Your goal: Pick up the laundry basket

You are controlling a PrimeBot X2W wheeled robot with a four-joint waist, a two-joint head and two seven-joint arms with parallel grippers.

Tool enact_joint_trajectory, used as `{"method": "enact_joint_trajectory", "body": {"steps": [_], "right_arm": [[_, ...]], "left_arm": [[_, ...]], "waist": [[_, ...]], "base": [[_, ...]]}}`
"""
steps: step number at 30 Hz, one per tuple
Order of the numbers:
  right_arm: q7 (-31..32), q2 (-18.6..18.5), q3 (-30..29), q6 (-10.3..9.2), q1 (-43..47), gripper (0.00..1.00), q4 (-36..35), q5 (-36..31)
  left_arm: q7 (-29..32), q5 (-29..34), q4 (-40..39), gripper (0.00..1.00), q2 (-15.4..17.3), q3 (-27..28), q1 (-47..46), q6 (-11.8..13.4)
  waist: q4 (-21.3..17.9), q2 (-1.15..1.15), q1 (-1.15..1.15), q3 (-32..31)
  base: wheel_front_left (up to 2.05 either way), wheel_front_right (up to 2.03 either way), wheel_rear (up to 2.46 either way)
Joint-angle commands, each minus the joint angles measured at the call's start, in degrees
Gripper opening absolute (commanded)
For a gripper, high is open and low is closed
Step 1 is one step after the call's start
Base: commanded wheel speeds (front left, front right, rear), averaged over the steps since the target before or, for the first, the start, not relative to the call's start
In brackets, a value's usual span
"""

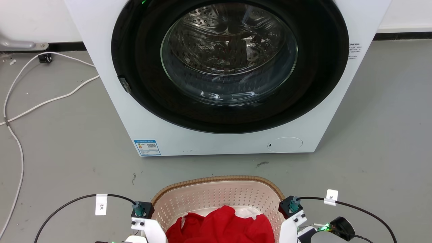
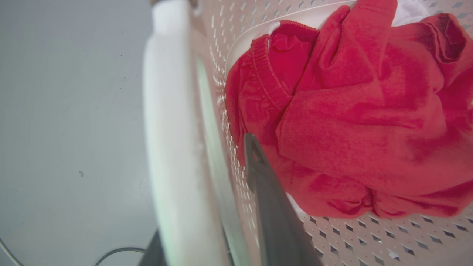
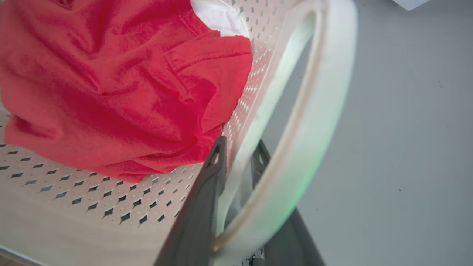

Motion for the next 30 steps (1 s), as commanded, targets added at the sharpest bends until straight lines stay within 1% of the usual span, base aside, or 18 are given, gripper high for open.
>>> {"method": "enact_joint_trajectory", "body": {"steps": [1,30], "right_arm": [[-0.4,0.0,0.7,0.0,0.0,0.0,-0.1,0.4],[-1.6,0.0,4.8,0.0,-1.1,0.0,0.8,4.3]], "left_arm": [[-0.2,0.1,-0.1,0.0,0.4,-0.6,0.4,-0.1],[-1.1,-2.4,-0.1,0.0,0.8,-3.1,-0.2,-0.1]], "waist": [[0.0,0.0,0.0,-0.1],[0.1,0.0,0.0,0.1]], "base": [[0.0,0.0,0.0],[0.0,0.0,0.0]]}}
